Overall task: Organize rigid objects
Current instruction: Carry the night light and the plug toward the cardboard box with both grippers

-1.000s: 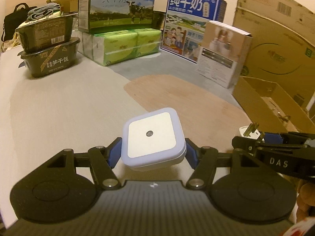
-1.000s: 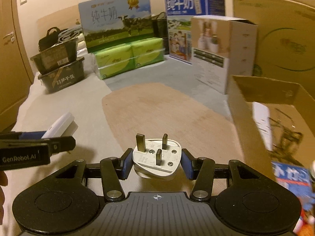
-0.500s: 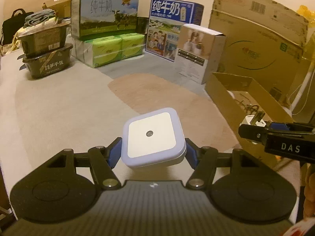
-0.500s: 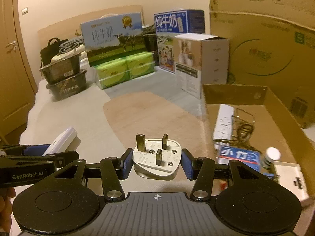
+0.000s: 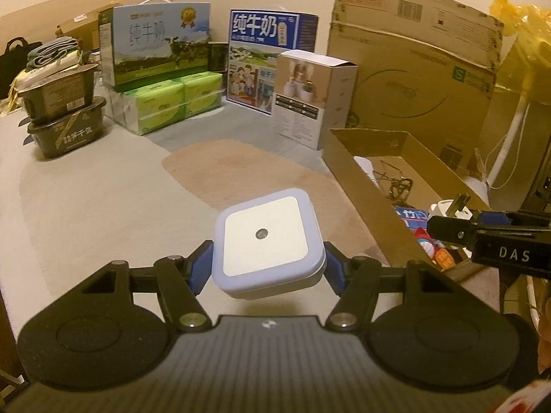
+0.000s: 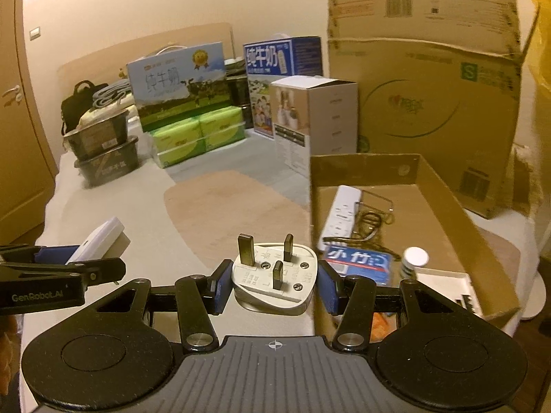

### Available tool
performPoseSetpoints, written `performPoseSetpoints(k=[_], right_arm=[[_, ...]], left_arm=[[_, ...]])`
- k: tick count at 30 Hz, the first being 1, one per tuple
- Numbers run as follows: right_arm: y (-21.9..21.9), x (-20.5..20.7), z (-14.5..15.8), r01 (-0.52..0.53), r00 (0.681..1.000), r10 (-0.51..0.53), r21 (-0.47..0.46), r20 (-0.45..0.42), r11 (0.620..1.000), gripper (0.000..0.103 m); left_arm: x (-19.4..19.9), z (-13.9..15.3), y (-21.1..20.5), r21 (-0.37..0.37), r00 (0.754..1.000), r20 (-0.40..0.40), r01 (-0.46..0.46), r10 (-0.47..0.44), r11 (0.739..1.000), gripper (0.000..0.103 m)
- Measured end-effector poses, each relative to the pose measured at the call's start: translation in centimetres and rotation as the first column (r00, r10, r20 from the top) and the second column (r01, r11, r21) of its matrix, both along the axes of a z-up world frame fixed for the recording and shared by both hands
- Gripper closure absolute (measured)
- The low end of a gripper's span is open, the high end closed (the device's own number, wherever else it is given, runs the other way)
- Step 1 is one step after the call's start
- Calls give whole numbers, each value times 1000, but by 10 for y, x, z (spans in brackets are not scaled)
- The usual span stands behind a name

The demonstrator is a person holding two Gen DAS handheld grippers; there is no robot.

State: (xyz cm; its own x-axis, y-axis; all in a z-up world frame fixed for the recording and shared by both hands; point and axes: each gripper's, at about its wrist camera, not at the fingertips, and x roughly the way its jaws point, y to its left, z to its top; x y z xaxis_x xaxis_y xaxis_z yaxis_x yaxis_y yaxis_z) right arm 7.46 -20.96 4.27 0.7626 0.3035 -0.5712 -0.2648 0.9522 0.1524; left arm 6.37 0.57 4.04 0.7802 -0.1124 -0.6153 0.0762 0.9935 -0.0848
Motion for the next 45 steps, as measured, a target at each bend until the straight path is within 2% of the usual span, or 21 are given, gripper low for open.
performPoseSetpoints(k=[18,45], right_arm=[[-52,-15,3,86,996,-86,-10,-1,996,52],[-94,-12,5,181,983,-181,-16,-2,983,52]], left_arm=[[-4,7,-42,15,997,4,78,-78,997,41],[12,10,-88,-6,984,9,177,-177,984,41]])
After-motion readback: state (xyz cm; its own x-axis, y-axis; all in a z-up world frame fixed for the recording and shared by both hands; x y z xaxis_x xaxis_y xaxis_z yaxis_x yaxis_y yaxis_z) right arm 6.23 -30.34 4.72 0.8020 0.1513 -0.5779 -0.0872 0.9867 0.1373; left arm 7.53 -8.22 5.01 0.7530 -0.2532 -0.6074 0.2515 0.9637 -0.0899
